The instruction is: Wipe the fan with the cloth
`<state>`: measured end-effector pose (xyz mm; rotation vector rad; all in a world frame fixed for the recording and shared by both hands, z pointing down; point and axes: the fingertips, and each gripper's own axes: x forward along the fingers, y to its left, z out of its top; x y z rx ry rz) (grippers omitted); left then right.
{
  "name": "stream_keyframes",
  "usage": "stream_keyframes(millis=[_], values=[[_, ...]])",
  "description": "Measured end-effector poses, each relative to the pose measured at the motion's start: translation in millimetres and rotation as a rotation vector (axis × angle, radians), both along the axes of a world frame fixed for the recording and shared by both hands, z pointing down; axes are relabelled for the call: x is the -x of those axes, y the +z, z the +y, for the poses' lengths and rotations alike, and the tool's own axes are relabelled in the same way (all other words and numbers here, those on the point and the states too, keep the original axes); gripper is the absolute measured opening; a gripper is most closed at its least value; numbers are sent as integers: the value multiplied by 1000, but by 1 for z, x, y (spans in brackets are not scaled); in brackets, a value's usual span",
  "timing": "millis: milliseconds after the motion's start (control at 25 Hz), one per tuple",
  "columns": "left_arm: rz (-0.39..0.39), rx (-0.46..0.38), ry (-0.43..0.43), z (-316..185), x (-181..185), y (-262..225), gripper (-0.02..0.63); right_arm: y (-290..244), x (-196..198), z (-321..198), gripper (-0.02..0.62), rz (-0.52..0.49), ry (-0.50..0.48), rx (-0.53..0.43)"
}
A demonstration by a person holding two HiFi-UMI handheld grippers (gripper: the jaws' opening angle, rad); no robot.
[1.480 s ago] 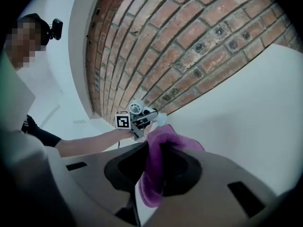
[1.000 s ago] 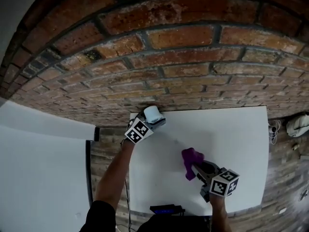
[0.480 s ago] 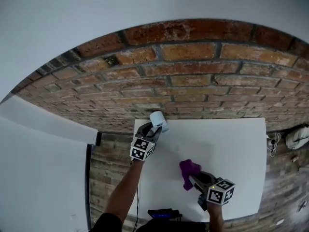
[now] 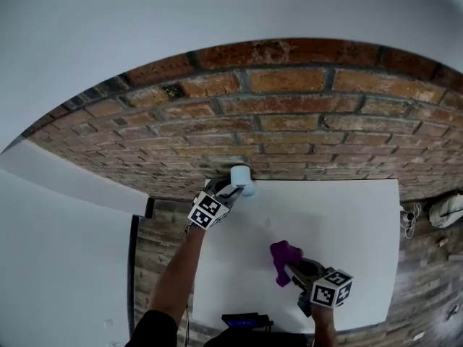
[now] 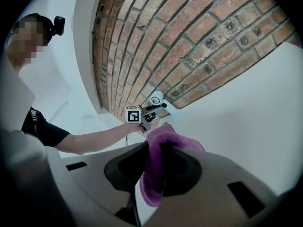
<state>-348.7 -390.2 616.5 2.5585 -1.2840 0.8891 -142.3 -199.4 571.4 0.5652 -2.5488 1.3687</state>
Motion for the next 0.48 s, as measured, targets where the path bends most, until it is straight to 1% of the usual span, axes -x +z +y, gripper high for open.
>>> stream_keyframes(millis=[80,160,200,320,440,480], values=[[50,7,-115,4,6,0,126,-1,2,-1,64,-7,-2,0],[129,56,-251,17,7,9,126,-3,2,-2,64,-12,-1,-3],[169,98,-294,26,3,18,126,-3,2,-3,64,-13,0,-2],[278,243,-361,38,-16,54,79,-2,1,-3,65,-10,2,1],[395,328,-504,18,-5,68,28,-1,-2,-2,64,-6,2,-1],[420,353,-531,11,-1,68,28,0,-4,-2,64,-4,5,1]])
